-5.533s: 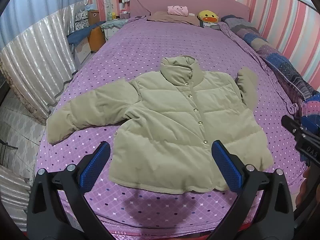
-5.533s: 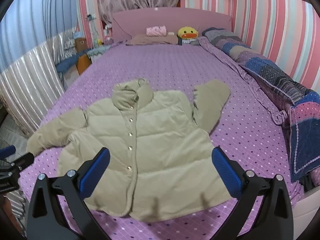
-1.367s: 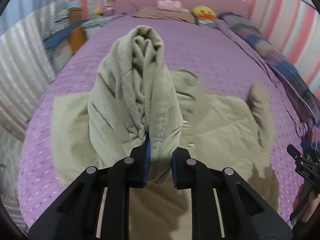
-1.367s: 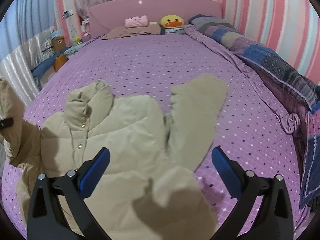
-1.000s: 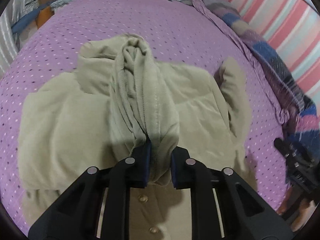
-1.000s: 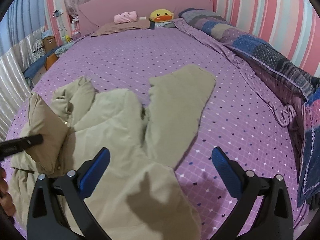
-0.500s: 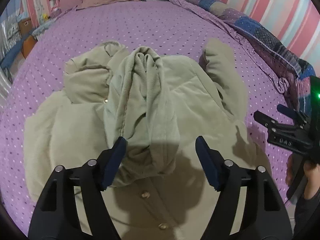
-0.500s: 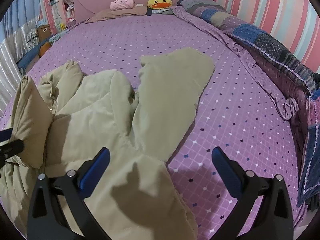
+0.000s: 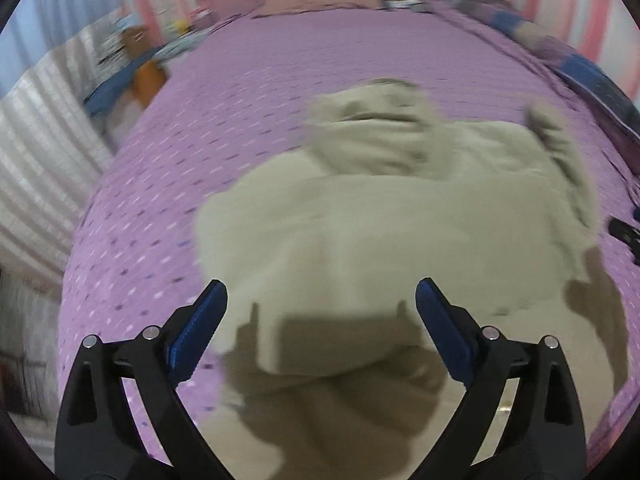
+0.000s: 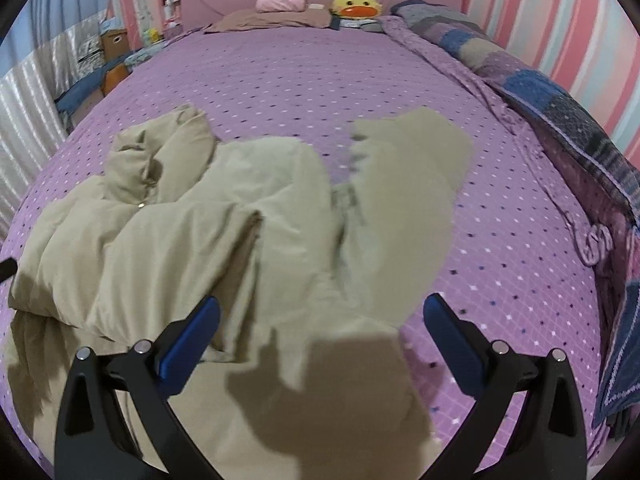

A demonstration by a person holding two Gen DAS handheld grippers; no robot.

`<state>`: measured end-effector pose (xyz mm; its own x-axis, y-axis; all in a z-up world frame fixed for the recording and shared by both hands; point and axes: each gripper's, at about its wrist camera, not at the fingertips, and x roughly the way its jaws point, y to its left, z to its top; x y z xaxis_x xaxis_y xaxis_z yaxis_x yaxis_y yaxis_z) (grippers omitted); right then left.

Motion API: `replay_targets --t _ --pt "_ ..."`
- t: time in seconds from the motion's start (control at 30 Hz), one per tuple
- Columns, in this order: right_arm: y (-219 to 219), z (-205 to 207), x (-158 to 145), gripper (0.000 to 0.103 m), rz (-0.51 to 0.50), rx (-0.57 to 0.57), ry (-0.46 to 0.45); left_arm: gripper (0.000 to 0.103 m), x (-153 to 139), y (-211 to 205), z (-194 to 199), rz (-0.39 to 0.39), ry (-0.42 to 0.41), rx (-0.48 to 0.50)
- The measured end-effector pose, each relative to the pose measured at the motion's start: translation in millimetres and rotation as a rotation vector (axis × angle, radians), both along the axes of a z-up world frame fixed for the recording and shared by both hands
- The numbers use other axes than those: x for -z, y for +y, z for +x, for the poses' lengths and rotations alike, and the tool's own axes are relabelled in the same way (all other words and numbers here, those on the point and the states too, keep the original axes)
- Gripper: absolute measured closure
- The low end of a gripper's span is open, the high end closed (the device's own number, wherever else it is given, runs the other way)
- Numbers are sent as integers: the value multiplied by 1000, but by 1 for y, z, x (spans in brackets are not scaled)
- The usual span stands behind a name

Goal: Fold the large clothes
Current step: 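Open the left tool to release the sleeve onto the jacket body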

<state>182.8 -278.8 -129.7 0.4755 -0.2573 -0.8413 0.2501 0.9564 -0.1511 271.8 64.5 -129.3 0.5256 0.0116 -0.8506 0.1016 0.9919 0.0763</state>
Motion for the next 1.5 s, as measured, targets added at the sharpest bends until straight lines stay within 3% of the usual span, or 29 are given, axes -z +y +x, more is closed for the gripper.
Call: replay_targets --t 0.1,0.27,0.3,0.33,0.4,0.5,0.6,0.73,0.8,0.87,1.0,1.07,1.13,1.2,1.5 --pt "12 9 13 2 48 -28 25 9 11 42 11 -38 31 -88" --pt "35 27 44 6 187 -79 79 9 24 66 9 -73 54 -144" --pt "38 30 50 23 203 -84 96 9 25 66 8 -75 56 -145" --pt "42 33 58 50 232 -93 122 8 26 67 7 -75 60 -148" --pt "44 37 66 71 299 -108 146 8 26 66 6 -68 60 -148" --pt "49 40 57 90 292 -115 141 8 17 60 3 -59 48 -147" --pt "47 39 17 93 265 -152 44 8 2 55 0 -64 17 -141" --pt "62 35 -53 93 -8 -216 -112 8 -19 50 -4 -58 -23 -129" --pt "65 32 -68 93 -104 -230 -138 6 -27 47 -9 -52 -43 -123" --pt "53 34 -62 93 -118 -210 -98 5 -32 42 -15 -33 -65 -114" --pt "17 27 -24 84 -105 -111 14 4 -32 36 -20 4 -63 -105" --pt "-2 17 -17 78 -80 -64 19 4 -29 35 -20 13 -57 -101" --pt "-12 11 -16 56 -49 -39 19 4 -25 35 -18 24 -51 -99" --pt "-10 8 -18 45 -93 -43 11 4 -22 32 -12 24 -42 -97" --pt "48 44 -23 12 -235 -152 -57 4 -9 13 22 -13 -24 -78"
